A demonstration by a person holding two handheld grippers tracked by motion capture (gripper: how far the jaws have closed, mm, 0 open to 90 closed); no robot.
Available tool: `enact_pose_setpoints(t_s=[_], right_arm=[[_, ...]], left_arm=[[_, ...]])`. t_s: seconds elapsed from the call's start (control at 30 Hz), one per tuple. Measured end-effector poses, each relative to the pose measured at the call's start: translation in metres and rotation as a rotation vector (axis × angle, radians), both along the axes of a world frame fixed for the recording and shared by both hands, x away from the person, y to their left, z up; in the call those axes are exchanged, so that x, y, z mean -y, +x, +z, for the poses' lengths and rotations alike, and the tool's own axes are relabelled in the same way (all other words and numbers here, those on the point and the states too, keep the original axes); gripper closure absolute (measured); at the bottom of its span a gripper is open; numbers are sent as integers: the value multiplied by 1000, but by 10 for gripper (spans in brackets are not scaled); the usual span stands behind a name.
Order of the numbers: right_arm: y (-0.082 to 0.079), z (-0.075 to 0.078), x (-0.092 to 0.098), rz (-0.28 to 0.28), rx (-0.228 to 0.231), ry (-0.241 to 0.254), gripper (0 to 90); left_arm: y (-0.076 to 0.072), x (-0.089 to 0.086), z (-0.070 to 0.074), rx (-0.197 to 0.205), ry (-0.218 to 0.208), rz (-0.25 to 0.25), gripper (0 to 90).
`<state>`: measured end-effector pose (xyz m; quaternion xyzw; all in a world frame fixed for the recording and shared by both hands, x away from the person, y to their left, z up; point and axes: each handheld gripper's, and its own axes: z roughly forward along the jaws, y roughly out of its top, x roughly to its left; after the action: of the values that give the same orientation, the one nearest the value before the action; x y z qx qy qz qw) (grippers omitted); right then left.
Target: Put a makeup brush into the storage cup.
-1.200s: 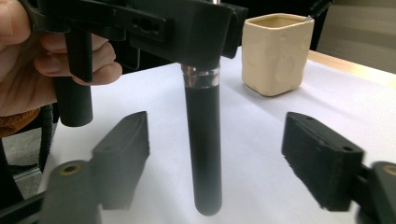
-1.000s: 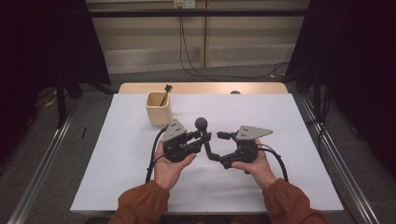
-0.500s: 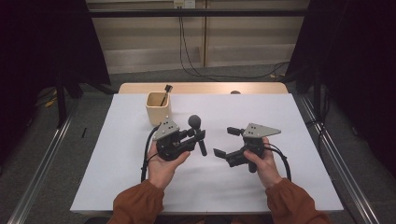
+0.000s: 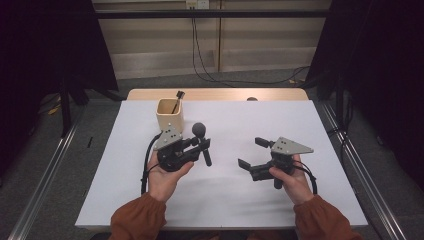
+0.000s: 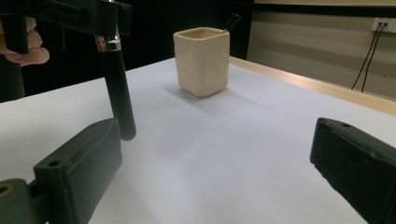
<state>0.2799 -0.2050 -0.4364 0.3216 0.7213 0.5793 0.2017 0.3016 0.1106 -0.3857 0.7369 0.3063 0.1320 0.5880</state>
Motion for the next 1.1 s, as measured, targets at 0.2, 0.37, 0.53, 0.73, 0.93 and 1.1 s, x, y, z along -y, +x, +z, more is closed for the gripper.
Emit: enact_pose_setpoints(t_s=[0.2,0.37,0.53,0.73,0.93,1.1], right_arm=[[-5,-2,14,-64,-6,-7,17],[-11,-2,27,-118,6,-19,26],[-19,-1,42,-143,11,6,17],[-32,-3,56,-206,5,-5,8],[-44,-6,66,-257,2,-4,6],[-52,-9,73,-302,-15,-24,1]], left_arm=[[2,-10,2,3,0,15,710],[4,-18,6,9,7,30,710],[6,-27,8,9,13,43,710],[8,-34,9,5,12,62,710],[11,-42,13,5,15,66,710],[15,-49,17,-4,6,78,710]])
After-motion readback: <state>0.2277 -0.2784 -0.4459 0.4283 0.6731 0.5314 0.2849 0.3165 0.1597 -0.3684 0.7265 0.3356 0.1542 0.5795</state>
